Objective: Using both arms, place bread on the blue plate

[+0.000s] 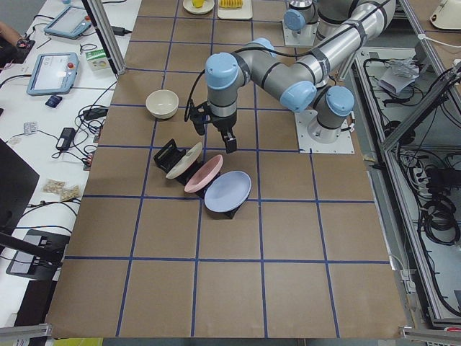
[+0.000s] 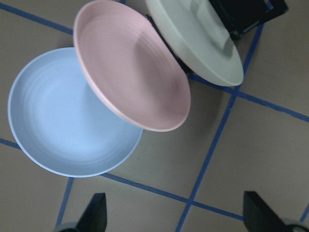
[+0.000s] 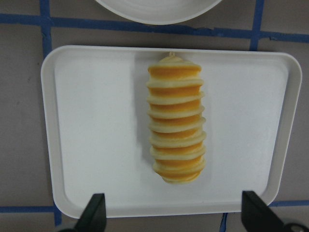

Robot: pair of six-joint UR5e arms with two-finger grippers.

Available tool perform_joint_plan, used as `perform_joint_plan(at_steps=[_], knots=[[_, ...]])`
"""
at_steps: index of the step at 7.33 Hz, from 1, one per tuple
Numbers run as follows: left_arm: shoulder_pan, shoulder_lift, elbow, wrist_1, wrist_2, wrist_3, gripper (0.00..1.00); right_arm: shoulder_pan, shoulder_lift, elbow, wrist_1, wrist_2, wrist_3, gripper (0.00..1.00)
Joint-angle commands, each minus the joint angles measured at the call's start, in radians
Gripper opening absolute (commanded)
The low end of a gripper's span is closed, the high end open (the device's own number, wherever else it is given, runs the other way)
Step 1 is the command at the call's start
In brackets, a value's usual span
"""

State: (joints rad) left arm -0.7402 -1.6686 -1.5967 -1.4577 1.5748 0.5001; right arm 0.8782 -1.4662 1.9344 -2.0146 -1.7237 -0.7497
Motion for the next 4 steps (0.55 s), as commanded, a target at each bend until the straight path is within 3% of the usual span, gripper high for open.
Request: perform_joint_plan(at_steps=[1, 3, 4], knots=[[0.111, -0.066, 0.0, 0.094, -0.007, 0.162, 1.0, -0.039, 0.01, 0.063, -0.076, 0.024, -0.09, 1.0], [0.166, -0.153, -0.002, 0.161, -0.039, 0.227, 1.0, -0.041, 0.018, 0.075, -0.125, 0.059, -0.077, 1.0], [0.185, -0.187, -0.006, 0.165, -0.062, 0.228, 1.0, -0.042, 0.042, 0.074, -0.131, 0.181, -0.094, 1.0]])
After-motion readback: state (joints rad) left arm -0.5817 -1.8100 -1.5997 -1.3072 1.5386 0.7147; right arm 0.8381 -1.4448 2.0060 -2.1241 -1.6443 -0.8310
